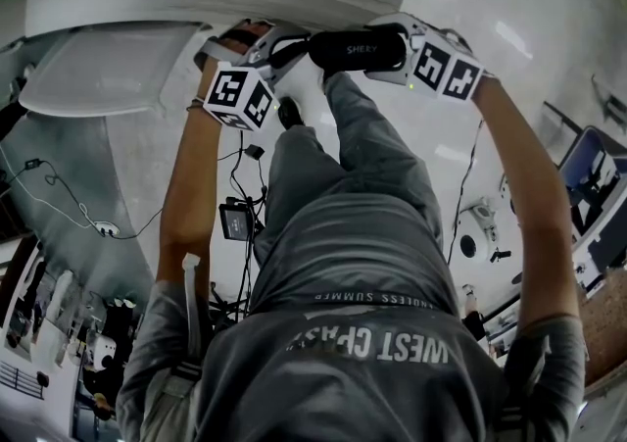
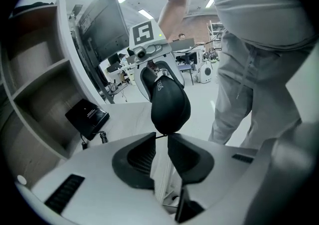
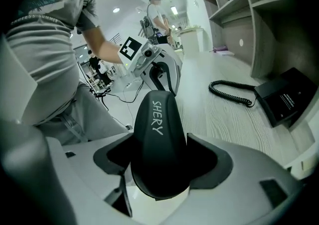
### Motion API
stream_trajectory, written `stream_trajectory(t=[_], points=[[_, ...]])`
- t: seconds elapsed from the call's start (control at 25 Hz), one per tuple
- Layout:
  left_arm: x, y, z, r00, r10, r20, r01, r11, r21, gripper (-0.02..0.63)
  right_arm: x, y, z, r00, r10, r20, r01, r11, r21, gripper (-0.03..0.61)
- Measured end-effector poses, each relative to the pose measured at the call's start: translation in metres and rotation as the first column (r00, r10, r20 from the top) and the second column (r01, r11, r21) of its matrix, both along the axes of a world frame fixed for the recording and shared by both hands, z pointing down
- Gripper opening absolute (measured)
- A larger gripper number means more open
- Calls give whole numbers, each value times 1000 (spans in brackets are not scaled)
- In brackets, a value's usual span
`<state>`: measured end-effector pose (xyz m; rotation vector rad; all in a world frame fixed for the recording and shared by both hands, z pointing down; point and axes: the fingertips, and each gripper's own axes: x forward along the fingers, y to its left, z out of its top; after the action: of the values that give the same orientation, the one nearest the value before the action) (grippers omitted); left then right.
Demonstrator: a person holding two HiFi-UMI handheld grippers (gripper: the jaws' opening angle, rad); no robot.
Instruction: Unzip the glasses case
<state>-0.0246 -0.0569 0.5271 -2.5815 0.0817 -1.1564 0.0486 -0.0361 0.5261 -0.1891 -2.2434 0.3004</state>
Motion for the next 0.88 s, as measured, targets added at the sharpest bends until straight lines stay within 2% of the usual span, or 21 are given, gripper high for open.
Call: stream_trajectory(t=[0.16,0.6,0.88], points=[[0,-5,-3,1000,-20,-12,20,1000,-10,69,0,-3,0,999,35,16,-35,999,-10,333],[1,-3,-7,1000,1,-13,-1,998,-66,67,1,-4,13,1000,-12,-28,14,998,59,328],[-6,-17,-10,989,-146,-38,144,988,-61,64,-6,-11,12,997,76,-18,-75,996,37,324]])
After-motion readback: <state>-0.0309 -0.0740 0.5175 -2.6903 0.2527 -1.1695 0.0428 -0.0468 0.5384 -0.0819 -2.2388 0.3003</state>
